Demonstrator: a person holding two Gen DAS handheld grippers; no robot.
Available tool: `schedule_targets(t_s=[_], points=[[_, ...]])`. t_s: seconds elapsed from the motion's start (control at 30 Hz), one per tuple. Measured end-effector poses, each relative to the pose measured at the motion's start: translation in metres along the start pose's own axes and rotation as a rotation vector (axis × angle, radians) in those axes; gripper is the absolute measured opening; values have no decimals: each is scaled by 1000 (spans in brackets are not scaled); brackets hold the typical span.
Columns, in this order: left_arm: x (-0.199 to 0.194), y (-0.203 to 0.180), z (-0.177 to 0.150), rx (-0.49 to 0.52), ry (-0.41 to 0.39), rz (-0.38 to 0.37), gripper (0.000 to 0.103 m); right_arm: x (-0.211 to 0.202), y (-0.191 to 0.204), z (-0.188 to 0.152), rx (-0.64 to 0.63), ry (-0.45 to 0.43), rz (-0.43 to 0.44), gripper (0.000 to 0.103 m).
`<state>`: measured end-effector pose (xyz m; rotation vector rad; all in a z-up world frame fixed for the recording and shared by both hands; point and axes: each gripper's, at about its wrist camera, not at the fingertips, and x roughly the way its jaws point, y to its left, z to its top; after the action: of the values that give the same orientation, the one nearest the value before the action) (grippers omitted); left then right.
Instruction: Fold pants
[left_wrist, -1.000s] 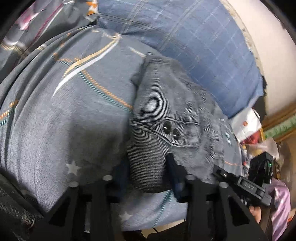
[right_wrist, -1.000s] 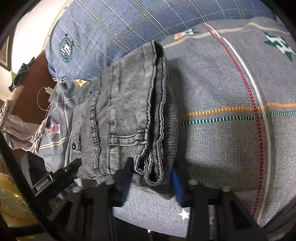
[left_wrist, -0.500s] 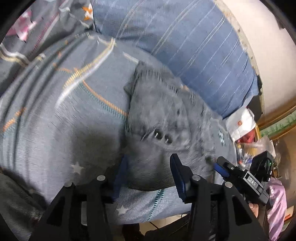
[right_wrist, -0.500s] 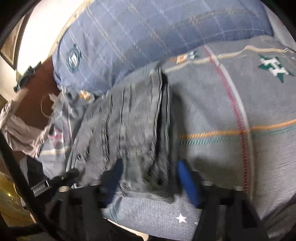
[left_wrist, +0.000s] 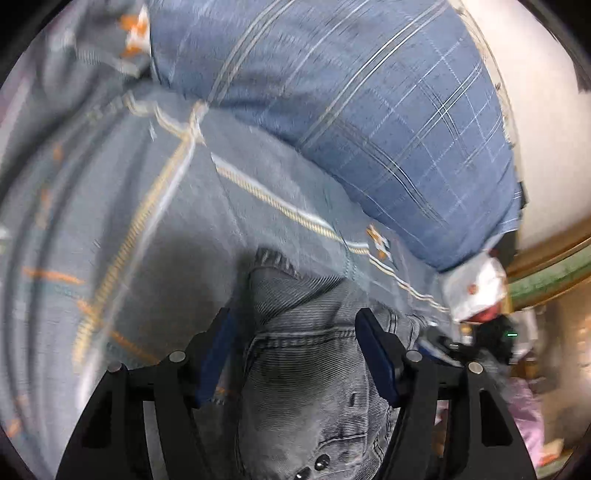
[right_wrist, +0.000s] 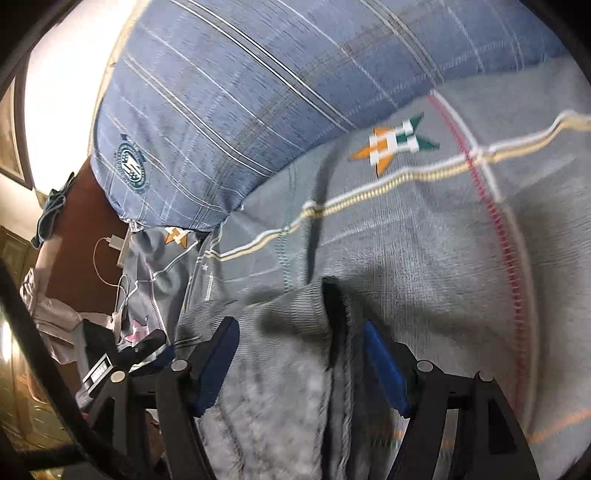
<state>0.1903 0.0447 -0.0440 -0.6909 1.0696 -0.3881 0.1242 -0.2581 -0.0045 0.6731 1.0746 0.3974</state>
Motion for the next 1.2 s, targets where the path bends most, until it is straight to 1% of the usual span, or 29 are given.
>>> schedule_targets(t_s=[0.03, 0.07, 0.1, 0.13, 0.17, 0.2, 0.23, 0.27, 0.33, 0.37, 0.4, 0.5, 0.57, 0.6, 0.7, 0.77, 0.8, 0.9, 0.97, 1.03, 1.1, 1.2], points=[[10, 11, -5, -53, 48, -17, 65, 5, -5, -4, 2, 7, -1, 73], [13, 14, -7, -71, 67, -22, 62, 17, -11, -7, 10, 41, -9, 72], [19, 17, -8, -86, 81, -24, 62, 21, -12, -8, 11, 44, -3, 71], [24, 18, -7, -103, 87, -20, 62, 21, -10, -6, 2, 37, 12, 68], [28, 19, -5, -124, 89, -29, 62, 23, -8, -4, -4, 43, 20, 62], [30, 18, -4, -123, 81, -29, 58, 24, -8, -3, 1, 38, 29, 60], [30, 14, -4, -105, 71, -20, 49, 24, -8, -4, 8, 31, 32, 57], [29, 9, -5, -74, 66, -12, 42, 26, -9, -5, 3, 31, 28, 52], [24, -2, -8, -37, 52, -19, 35, 26, -8, -7, -1, 22, 14, 45], [22, -2, -7, -30, 44, -23, 33, 25, -7, -8, -5, 20, 13, 38], [20, -3, -7, -23, 37, -28, 32, 24, -4, -8, -24, 16, 1, 30], [12, -14, -12, 17, -4, -36, 29, 19, 7, -11, -72, -7, -14, 22], [1, -23, -13, 63, -48, -39, 28, 11, 14, -12, -98, -27, -11, 21], [-6, -30, -15, 87, -75, -52, 27, 7, 19, -13, -116, -37, -8, 20], [-20, -41, -14, 114, -118, -86, 27, -7, 34, -12, -147, -77, 9, 20], [-28, -50, -11, 129, -145, -79, 27, -16, 42, -8, -151, -94, 33, 20], [-31, -55, -8, 131, -148, -79, 27, -19, 45, -5, -154, -99, 37, 20], [-30, -67, 6, 112, -132, -78, 27, -25, 58, 8, -184, -113, 10, 20], [-29, -76, 17, 134, -133, -65, 27, -27, 66, 21, -204, -118, -9, 20], [-24, -82, 32, 153, -145, -70, 27, -27, 69, 35, -222, -131, -15, 20], [-14, -76, 41, 146, -147, -84, 27, -24, 68, 42, -235, -143, -11, 20], [8, -53, 39, 111, -145, -109, 27, -5, 49, 44, -227, -154, -2, 20]])
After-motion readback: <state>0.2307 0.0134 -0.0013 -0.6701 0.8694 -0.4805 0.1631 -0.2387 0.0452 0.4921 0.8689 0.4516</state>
